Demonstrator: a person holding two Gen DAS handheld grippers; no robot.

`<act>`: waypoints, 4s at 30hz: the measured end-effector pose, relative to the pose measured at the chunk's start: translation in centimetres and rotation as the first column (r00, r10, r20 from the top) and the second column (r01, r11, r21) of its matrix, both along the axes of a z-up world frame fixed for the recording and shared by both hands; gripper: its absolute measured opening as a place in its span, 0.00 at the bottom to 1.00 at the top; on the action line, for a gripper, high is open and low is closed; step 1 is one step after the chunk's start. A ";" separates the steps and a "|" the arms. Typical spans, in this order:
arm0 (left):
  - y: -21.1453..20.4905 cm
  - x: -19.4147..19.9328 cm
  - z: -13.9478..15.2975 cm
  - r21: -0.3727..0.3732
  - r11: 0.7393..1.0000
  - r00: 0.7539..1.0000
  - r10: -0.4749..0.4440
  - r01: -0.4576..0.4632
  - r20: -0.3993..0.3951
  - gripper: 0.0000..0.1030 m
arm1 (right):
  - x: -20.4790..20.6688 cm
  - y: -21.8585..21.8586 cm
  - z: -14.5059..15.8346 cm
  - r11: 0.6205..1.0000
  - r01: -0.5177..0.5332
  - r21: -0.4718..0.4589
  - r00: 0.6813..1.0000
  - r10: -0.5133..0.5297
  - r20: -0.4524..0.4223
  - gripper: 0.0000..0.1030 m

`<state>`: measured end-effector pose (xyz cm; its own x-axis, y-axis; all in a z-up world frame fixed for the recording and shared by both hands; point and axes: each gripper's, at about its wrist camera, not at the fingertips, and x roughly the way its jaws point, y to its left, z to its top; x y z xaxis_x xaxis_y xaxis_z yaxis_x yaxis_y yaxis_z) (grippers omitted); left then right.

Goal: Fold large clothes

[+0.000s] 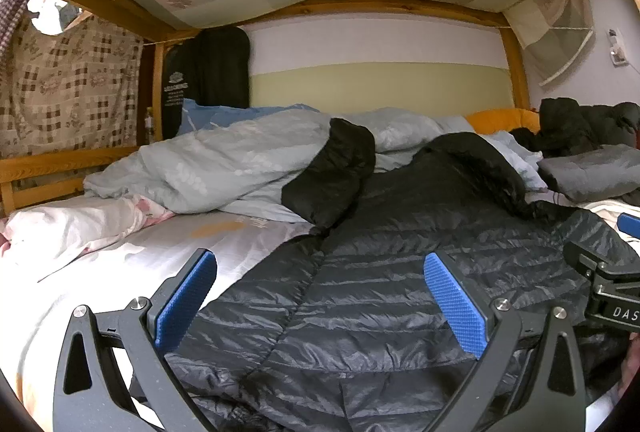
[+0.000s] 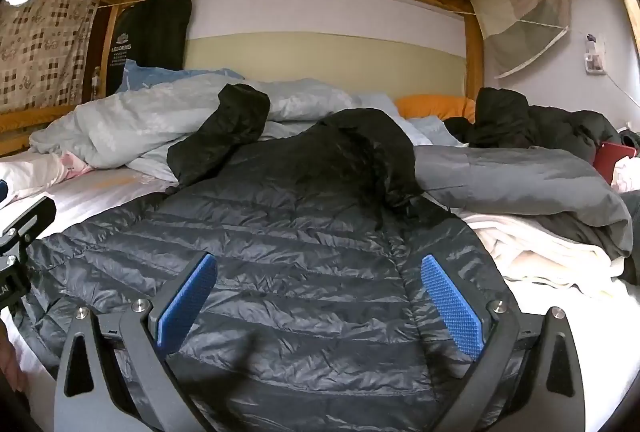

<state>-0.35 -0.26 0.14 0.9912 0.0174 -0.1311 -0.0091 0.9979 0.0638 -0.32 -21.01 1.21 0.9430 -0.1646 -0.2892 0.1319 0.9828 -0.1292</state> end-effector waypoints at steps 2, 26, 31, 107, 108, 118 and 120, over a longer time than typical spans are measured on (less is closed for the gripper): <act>-0.1 -0.1 0.0 -0.001 1.000 1.000 -0.009 0.009 0.009 1.00 | -0.1 0.0 0.1 1.000 0.002 0.003 1.000 -0.001 -0.008 1.00; -1.4 -1.4 0.3 0.058 0.996 0.998 -0.064 0.062 0.026 1.00 | 0.4 -0.2 0.2 0.994 -0.049 0.095 0.997 0.055 -0.057 1.00; -0.8 -3.2 2.3 0.019 0.998 0.996 -0.062 0.061 0.065 1.00 | -1.5 -0.4 1.8 0.989 -0.067 0.129 0.998 0.066 0.009 1.00; 9.8 9.9 4.9 -0.175 0.971 0.843 0.047 -0.165 -0.535 0.06 | 4.5 -12.9 6.0 0.958 0.101 0.267 0.948 -0.011 -0.319 0.07; 9.4 10.2 4.1 -0.152 0.975 0.849 0.058 -0.160 -0.526 0.07 | 6.0 -13.0 4.8 0.959 0.108 0.261 0.941 -0.014 -0.338 0.08; 9.1 6.9 4.0 -0.081 0.959 0.944 0.250 -0.273 -0.214 0.85 | 3.3 -13.3 4.1 0.964 0.231 0.133 0.972 -0.221 -0.085 0.86; 9.1 5.2 5.3 -0.123 0.975 0.973 0.166 -0.187 -0.161 0.85 | 1.6 -13.5 5.8 0.966 0.204 0.161 0.979 -0.205 -0.009 0.86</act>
<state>4.84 8.84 5.47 0.9433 0.1619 -0.2899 -0.1863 0.9807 -0.0586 1.28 -34.56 7.05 0.8965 -0.3058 -0.3206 0.3323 0.9427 0.0299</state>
